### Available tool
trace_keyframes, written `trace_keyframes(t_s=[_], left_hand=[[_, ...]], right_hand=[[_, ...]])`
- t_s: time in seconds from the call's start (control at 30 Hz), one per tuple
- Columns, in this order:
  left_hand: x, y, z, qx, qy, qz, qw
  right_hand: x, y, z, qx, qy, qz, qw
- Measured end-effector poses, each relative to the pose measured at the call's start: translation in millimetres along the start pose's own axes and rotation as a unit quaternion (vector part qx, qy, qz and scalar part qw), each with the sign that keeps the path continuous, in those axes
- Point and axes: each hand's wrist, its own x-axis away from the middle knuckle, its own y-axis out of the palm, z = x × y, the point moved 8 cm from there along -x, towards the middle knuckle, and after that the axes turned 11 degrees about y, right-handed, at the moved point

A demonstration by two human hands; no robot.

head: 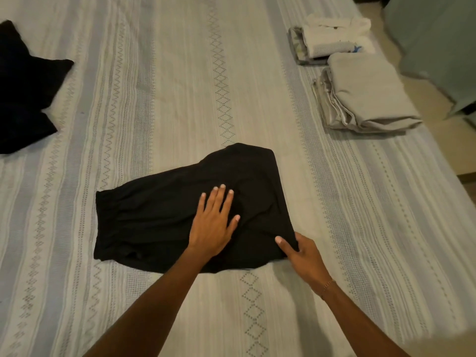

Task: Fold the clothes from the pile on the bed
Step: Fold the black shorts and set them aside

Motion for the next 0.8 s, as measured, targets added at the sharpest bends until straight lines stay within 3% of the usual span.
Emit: trace_keyframes(t_s=[0.1, 0.27, 0.37, 0.53, 0.73, 0.8], left_hand=[[15, 20, 6, 0.018, 0.001, -0.045, 0.999], [14, 18, 2, 0.012, -0.021, -0.081, 0.996], [9, 10, -4, 0.010, -0.023, -0.096, 0.995], [-10, -13, -16, 0.004, -0.031, -0.050, 0.998], [-56, -17, -34, 0.015, -0.004, -0.018, 1.000], [-63, -10, -30, 0.011, 0.014, -0.024, 1.000]], right_hand=[[3, -5, 6, -0.011, -0.019, 0.059, 0.998], [-3, -12, 24, 0.223, 0.020, 0.136, 0.965], [-1, -18, 15, 0.283, 0.056, 0.165, 0.943], [-39, -23, -54, 0.098, 0.005, 0.168, 0.981], [-138, -6, -130, 0.043, 0.099, 0.090, 0.990], [-157, 3, -144, 0.005, 0.129, 0.011, 0.992]])
